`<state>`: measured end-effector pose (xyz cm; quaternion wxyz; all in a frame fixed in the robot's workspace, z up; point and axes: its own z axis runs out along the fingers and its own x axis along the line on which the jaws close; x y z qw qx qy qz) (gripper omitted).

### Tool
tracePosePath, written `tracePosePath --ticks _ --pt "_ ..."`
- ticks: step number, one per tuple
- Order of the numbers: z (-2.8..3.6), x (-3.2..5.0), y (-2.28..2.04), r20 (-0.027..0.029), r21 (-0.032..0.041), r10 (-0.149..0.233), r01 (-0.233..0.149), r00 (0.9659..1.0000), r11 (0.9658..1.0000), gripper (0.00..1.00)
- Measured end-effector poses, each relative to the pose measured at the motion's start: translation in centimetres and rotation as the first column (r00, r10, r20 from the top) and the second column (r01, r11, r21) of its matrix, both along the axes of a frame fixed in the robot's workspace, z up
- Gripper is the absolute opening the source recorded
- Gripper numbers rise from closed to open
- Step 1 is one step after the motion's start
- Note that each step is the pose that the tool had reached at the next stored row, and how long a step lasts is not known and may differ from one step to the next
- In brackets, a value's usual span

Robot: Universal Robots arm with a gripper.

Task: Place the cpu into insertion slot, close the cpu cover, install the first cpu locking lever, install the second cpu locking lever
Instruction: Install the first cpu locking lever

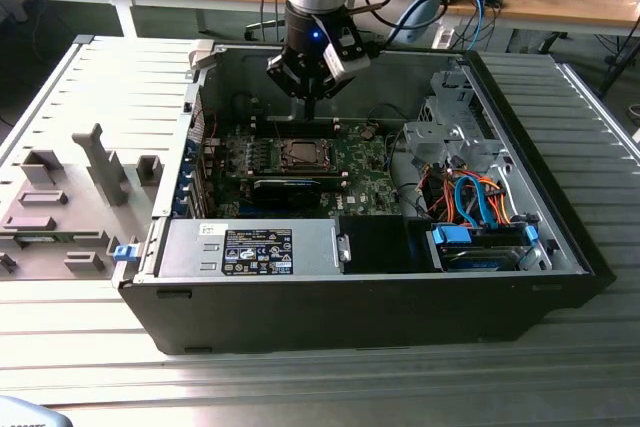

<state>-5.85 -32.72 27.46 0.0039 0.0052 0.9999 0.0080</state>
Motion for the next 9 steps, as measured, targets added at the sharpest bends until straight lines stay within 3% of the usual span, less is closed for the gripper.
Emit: tracePosePath --ticks 9 --pt "0.01 -0.34 0.0 0.0001 0.0 0.0 0.0 1.0 1.0 0.11"
